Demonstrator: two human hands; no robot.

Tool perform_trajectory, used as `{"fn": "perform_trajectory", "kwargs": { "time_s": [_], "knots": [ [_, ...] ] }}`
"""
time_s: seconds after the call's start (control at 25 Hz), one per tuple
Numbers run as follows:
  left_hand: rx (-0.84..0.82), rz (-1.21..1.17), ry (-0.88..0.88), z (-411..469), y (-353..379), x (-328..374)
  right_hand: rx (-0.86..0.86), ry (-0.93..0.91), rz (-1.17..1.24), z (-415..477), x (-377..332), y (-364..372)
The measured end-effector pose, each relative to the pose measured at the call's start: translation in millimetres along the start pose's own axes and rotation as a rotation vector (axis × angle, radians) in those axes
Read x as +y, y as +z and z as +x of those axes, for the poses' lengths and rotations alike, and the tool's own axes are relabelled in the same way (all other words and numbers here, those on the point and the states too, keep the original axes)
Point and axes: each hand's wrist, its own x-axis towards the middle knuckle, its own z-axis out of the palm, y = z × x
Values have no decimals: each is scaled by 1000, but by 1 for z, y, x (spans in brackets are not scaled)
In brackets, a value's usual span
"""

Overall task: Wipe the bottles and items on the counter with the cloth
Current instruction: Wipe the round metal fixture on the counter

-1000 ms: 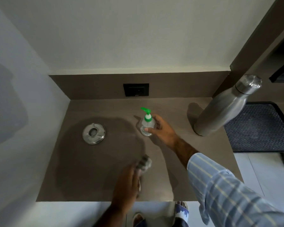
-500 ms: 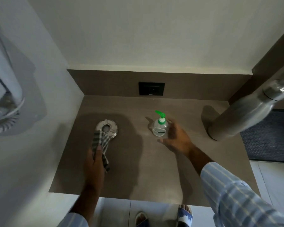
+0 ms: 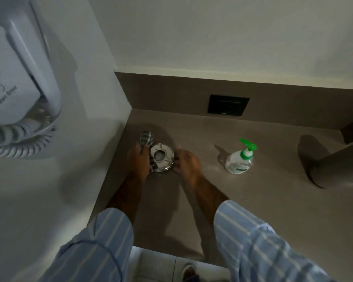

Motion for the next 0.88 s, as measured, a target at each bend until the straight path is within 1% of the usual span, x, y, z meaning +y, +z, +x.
{"fn": "perform_trajectory", "kwargs": {
  "time_s": [0.08,0.16,0.2,0.28,0.36,0.4,0.44,0.48,0.52,0.6,0.64,0.68,0.72,0.76,0.8,0.84,0.88],
  "knots": [
    [-19,-118,9,1,3,-7,5,38,48,3,2,15],
    [-110,-251,-56,-3,6,-16,-88,91,235,-6,8,25],
    [-119,-280,-48,-5,9,-21,-150,124,321,-12,10,29],
    [-121,-286,-10,-17,10,-6,-269,94,438,-23,11,38],
    [-107,-240,41,-28,8,17,-268,30,516,-33,1,47],
    [-119,-223,69,-31,7,25,-248,33,552,-38,-7,49],
    [-124,-199,133,-35,5,34,-238,46,557,-40,-16,48],
    [-113,-156,262,-41,3,40,-237,53,517,-43,-26,44],
    [-108,-101,440,-48,2,44,-249,68,494,-45,-35,38],
    [-101,50,790,-64,4,47,-310,81,573,-41,-44,32],
    [-70,125,891,-69,5,43,-358,112,638,-41,-47,28],
    [-13,184,893,-71,5,38,-377,103,654,-44,-48,27],
    [55,202,792,-70,2,37,-397,90,685,-52,-48,30],
    [94,191,605,-66,0,37,-400,92,712,-53,-40,35],
    [88,131,388,-57,-2,38,-363,98,732,-57,-35,39],
    [49,73,252,-48,-1,40,-358,113,762,-63,-35,42],
    [-12,36,257,-49,0,46,-352,100,775,-68,-36,40]
  ]
}}
